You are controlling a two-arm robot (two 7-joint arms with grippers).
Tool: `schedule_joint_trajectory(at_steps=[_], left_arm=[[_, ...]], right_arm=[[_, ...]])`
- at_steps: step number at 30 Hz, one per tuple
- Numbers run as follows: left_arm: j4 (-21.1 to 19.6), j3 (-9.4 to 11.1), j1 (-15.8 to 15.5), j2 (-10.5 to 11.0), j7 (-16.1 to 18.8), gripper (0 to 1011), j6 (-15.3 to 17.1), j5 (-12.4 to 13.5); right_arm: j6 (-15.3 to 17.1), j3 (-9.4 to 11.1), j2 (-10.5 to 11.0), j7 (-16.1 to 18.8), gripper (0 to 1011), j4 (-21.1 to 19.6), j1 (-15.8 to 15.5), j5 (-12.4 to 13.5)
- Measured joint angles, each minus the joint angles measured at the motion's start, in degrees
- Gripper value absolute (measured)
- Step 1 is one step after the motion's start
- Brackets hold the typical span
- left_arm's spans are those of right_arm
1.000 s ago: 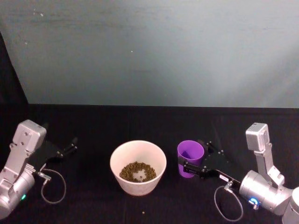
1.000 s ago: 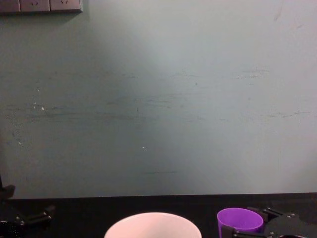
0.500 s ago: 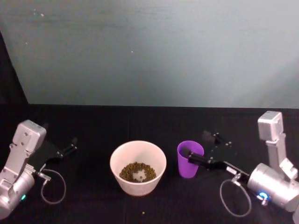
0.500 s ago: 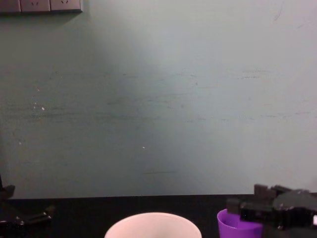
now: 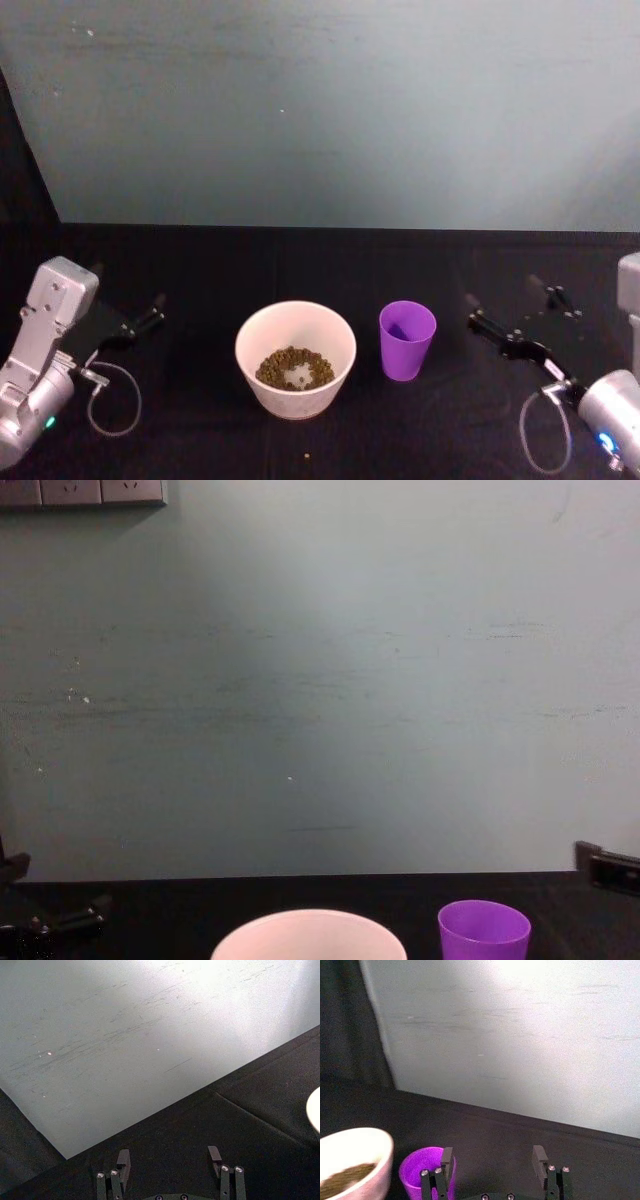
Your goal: Pick up the cup and pour the mung beans from the cup into the bowl.
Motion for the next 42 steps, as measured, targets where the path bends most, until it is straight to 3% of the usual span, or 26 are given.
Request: schedule_joint_trajectory(at_steps=[7,13,42], left_arm=[[0.0,0.0,0.0,0.0,0.0,1003,0.0,0.0],[0.0,0.0,0.0,0.0,0.0,1003,0.0,0.0],[0.0,0.0,0.0,0.0,0.0,1003,0.0,0.0]], right_arm=[[-3.14,2.12,-2.34,-6.05,1002,0.22,-2.88,-4.5],[-4.42,2.92,-3.54,-6.72,1002,2.31,-2.92,-6.07],[-4.49,2.93,-3.57,-6.65,1002,2.37,-2.93,-6.14]])
